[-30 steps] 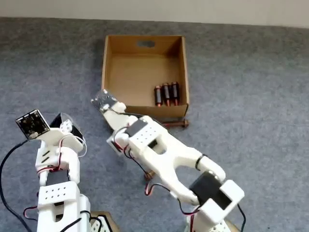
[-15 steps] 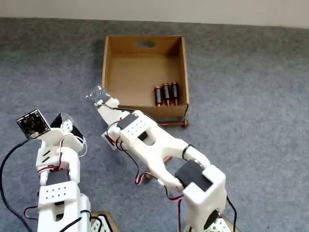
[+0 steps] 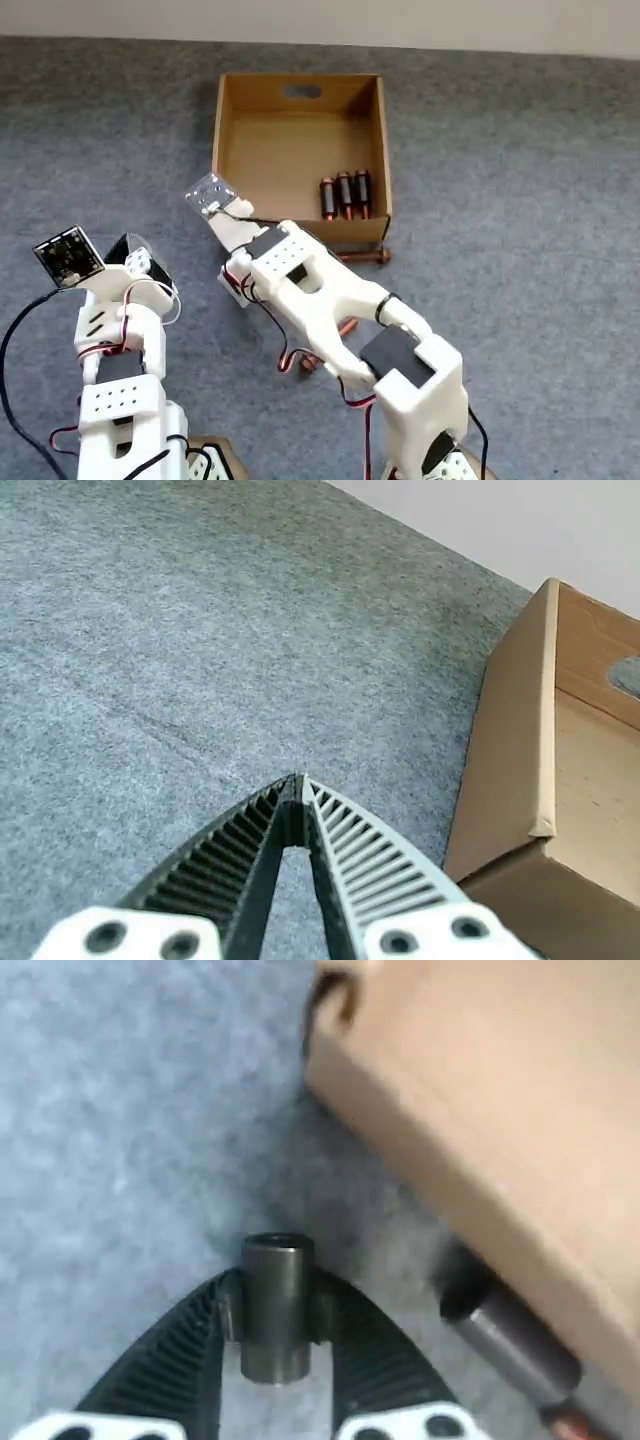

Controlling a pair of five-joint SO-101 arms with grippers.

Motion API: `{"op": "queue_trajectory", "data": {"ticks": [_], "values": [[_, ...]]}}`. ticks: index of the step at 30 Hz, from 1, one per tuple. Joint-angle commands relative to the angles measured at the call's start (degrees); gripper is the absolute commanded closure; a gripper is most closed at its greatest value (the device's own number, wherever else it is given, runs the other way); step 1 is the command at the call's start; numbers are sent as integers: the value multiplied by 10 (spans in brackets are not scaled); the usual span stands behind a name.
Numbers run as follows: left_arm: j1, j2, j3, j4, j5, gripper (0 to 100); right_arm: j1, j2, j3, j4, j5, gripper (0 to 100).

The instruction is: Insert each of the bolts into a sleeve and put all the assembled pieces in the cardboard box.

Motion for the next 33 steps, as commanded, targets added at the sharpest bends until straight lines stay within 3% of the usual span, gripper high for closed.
{"op": "queue_trajectory", "data": {"ticks": [1, 8, 15, 20, 25, 30, 33], "values": [[-2, -7, -27, -11, 2, 986, 1, -86, 13, 37, 2, 992], [-2, -10, -24, -11, 2, 986, 61, -284, 177, 61, 0, 992], [29, -10, -22, -11, 2, 986, 253, -471, 373, 62, 2, 992], [32, -10, -22, -11, 2, 986, 377, -516, 451, 62, 4, 991], [32, -10, -22, -11, 2, 986, 396, -516, 485, 76, 4, 972], [32, -10, -22, -11, 2, 986, 394, -516, 465, 150, 4, 826], [32, -10, -22, -11, 2, 986, 394, -516, 458, 168, 4, 836]]}}
